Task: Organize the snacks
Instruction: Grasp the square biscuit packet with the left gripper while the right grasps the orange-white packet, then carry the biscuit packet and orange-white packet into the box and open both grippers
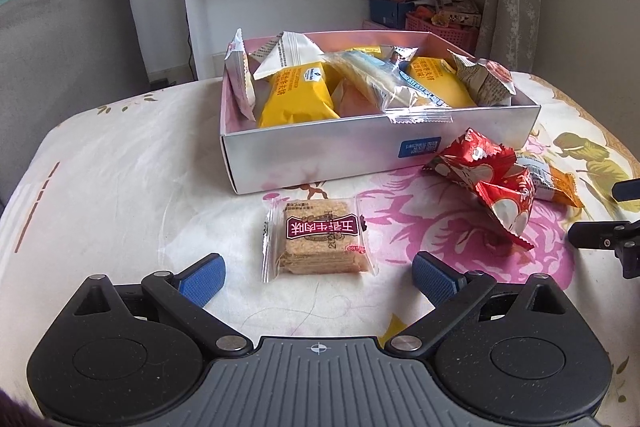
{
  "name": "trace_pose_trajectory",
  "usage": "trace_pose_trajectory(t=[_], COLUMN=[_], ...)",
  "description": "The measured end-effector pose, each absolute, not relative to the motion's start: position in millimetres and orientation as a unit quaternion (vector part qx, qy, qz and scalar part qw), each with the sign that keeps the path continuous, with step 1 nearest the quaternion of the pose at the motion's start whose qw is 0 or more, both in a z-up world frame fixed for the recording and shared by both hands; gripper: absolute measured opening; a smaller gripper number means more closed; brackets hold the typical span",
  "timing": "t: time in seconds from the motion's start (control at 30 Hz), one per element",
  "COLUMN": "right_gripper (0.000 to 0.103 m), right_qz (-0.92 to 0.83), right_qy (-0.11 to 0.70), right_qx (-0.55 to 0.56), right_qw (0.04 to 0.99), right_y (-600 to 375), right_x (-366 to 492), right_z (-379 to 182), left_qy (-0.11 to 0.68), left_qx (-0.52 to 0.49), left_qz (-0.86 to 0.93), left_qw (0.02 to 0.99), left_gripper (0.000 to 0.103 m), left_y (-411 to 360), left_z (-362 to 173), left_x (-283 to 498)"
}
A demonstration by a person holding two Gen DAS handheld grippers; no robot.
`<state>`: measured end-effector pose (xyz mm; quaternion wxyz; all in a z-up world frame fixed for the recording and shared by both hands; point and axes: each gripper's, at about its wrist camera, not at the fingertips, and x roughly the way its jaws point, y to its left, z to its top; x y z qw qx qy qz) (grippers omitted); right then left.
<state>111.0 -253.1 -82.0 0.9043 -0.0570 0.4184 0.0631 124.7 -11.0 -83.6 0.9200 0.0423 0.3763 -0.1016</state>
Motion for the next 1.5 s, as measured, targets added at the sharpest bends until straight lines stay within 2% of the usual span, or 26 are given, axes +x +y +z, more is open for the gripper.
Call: trace_pose_trajectory(t=[0.37, 0.57, 0.63, 0.73, 0.8, 0.87, 0.9, 0.97, 1.17, 1.5], right_gripper=[0.096, 0.093, 0.089, 0.076, 0.062, 0.051, 0.043, 0.036, 0.034, 0.032], right_qz=[0.053, 0.051, 0.053, 0.070, 0.085, 0.102, 0.108, 0.118, 0.132, 0.136], right_qy=[0.396, 0.387, 0.386, 0.388, 0.392, 0.396, 0.397, 0.397, 0.402, 0.453], right_qx=[-0.069, -0.078, -0.077, -0.070, -0.065, -0.058, -0.058, -0.066, -0.091, -0.082], right_qw=[0.914, 0.917, 0.918, 0.916, 0.914, 0.911, 0.910, 0.908, 0.901, 0.877], right_y=[-233.3, -222.7, -220.7, -219.2, -219.5, -219.3, -218.1, -214.2, -205.8, -210.0], right_x=[138.9, 147.1, 148.9, 150.2, 150.4, 149.7, 148.6, 146.0, 137.1, 131.2], right_z=[-82.9, -83.0, -82.7, -80.5, -78.4, -76.7, -75.7, -73.7, -69.5, -62.4], left_qy=[0.382, 0.383, 0.384, 0.387, 0.391, 0.396, 0.397, 0.401, 0.406, 0.431], left_qx=[0.029, 0.028, 0.027, 0.028, 0.027, 0.020, 0.017, 0.012, 0.009, -0.017], left_qz=[-0.077, -0.080, -0.081, -0.089, -0.095, -0.100, -0.100, -0.102, -0.112, -0.120], left_qw=[0.920, 0.920, 0.919, 0.917, 0.915, 0.913, 0.912, 0.910, 0.907, 0.894], left_gripper=[0.099, 0.090, 0.086, 0.076, 0.063, 0.055, 0.053, 0.051, 0.045, 0.042], left_y=[-12.3, -11.8, -10.5, -8.8, -7.1, -4.2, -2.8, -0.7, 2.4, 13.1], left_z=[-81.7, -78.3, -77.2, -74.7, -71.8, -69.5, -68.8, -67.6, -64.4, -58.2], left_x=[132.0, 133.9, 134.2, 134.4, 135.2, 136.0, 136.2, 135.3, 129.9, 124.1])
